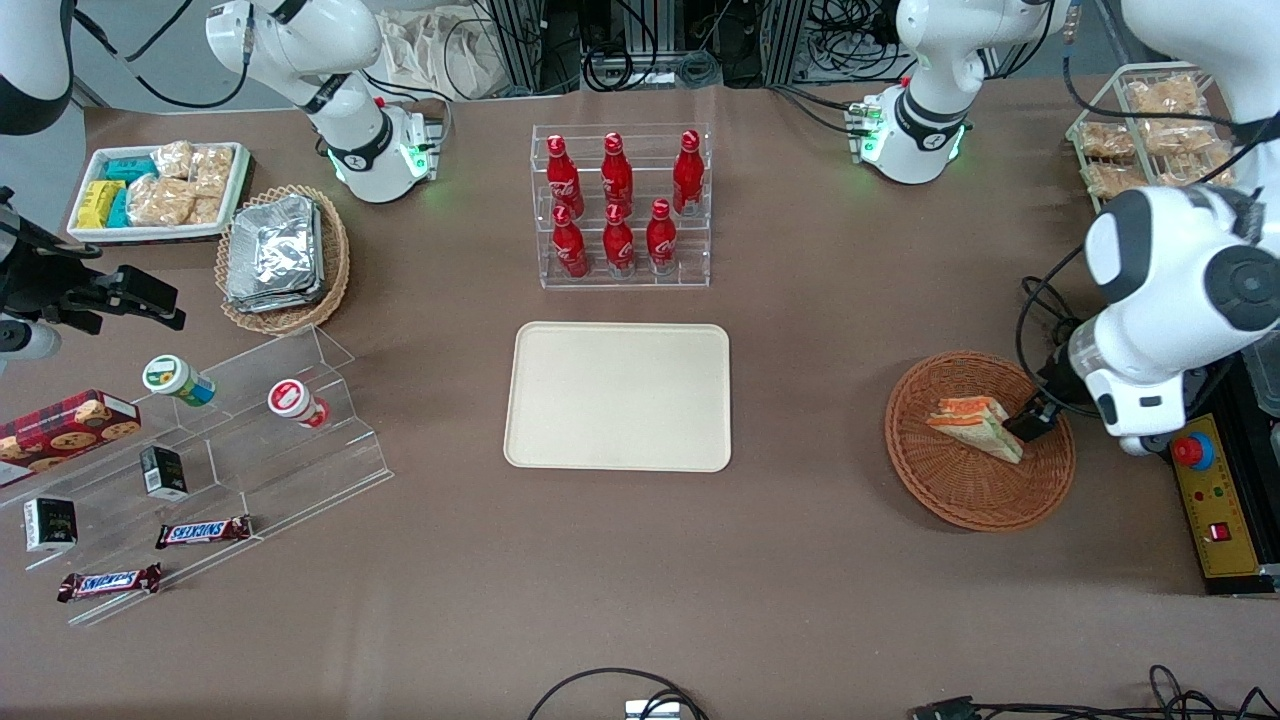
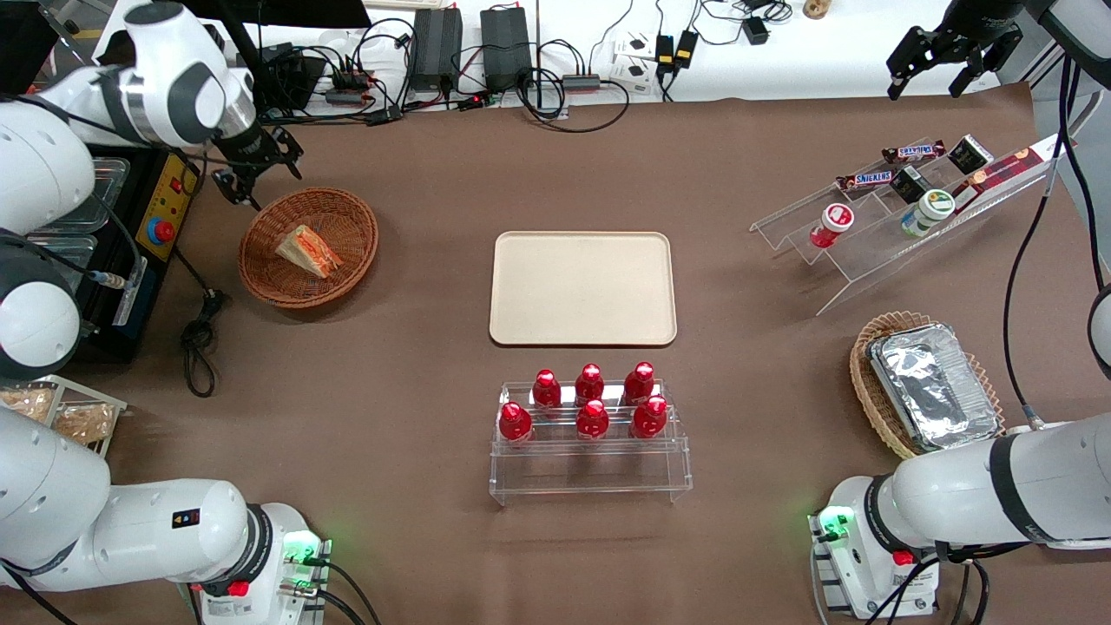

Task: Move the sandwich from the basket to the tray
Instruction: 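Move the left gripper over the wicker basket and lower onto the sandwich, then close the left gripper on the wrapped sandwich and lift it from the basket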

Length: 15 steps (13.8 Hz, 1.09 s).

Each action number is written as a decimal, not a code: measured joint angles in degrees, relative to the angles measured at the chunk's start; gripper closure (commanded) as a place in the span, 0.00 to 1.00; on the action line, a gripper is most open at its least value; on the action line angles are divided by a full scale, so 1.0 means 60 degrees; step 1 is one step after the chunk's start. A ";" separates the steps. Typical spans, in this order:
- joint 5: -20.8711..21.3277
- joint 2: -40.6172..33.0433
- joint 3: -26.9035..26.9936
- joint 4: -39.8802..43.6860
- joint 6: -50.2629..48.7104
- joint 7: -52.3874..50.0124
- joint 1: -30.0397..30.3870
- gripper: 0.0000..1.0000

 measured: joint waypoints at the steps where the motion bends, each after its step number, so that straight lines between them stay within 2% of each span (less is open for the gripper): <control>1: 0.0095 0.0143 0.0052 -0.0311 0.0453 -0.0151 0.0002 0.00; 5: 0.0179 0.0690 0.0281 -0.0977 0.1733 -0.0628 0.0006 0.00; 11: 0.0188 0.1315 0.0288 -0.1077 0.2135 -0.0888 0.0001 0.00; 12: 0.0189 0.1344 0.0288 -0.1086 0.2157 -0.0920 0.0001 0.11; 13: 0.0189 0.1388 0.0288 -0.1092 0.2188 -0.0985 0.0001 0.47; 14: 0.0189 0.1439 0.0288 -0.1096 0.2228 -0.1113 0.0001 0.76; 15: 0.0190 0.1485 0.0288 -0.1096 0.2275 -0.1264 0.0000 0.97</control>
